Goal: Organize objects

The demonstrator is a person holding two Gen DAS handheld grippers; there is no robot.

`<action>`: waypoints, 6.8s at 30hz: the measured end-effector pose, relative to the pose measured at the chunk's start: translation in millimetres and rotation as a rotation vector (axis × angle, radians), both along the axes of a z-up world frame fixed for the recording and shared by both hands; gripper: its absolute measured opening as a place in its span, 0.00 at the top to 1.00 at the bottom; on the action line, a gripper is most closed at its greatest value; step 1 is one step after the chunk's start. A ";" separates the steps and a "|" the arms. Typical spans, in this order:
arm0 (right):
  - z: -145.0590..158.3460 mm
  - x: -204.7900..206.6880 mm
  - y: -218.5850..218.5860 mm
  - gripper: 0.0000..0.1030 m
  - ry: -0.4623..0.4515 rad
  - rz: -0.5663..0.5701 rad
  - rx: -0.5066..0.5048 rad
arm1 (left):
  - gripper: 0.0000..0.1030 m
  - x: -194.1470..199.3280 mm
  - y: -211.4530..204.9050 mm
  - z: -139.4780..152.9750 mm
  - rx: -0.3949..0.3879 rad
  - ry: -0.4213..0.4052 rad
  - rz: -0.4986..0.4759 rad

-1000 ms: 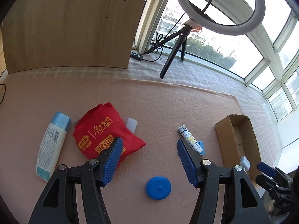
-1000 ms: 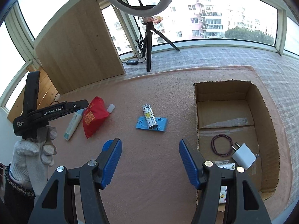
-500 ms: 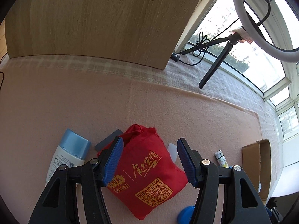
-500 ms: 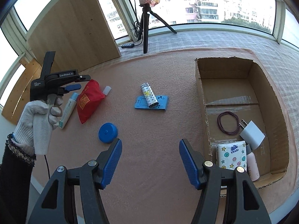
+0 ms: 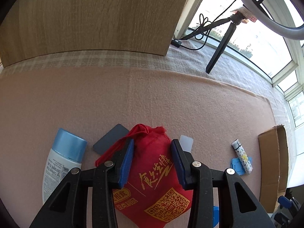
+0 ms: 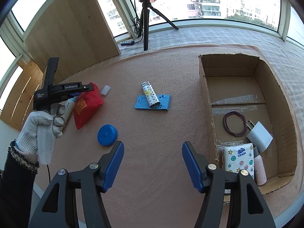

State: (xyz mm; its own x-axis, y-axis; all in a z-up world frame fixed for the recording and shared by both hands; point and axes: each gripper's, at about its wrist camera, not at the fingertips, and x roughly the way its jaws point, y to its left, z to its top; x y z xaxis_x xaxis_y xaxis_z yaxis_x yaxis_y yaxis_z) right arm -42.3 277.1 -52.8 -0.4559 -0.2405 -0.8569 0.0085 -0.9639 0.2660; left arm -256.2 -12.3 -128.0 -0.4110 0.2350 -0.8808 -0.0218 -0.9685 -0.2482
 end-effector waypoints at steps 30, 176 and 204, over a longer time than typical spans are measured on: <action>-9.3 3.8 -21.5 0.42 -0.018 0.120 -0.073 | 0.58 196.1 42.5 -9.5 0.137 0.015 -0.086; 34.1 -71.1 1.9 0.37 0.096 0.220 -0.183 | 0.32 208.6 84.5 89.6 0.138 0.142 -0.091; -42.3 -182.8 -194.7 0.37 -0.087 0.501 -0.097 | 0.32 267.1 -69.3 64.5 0.106 0.093 0.187</action>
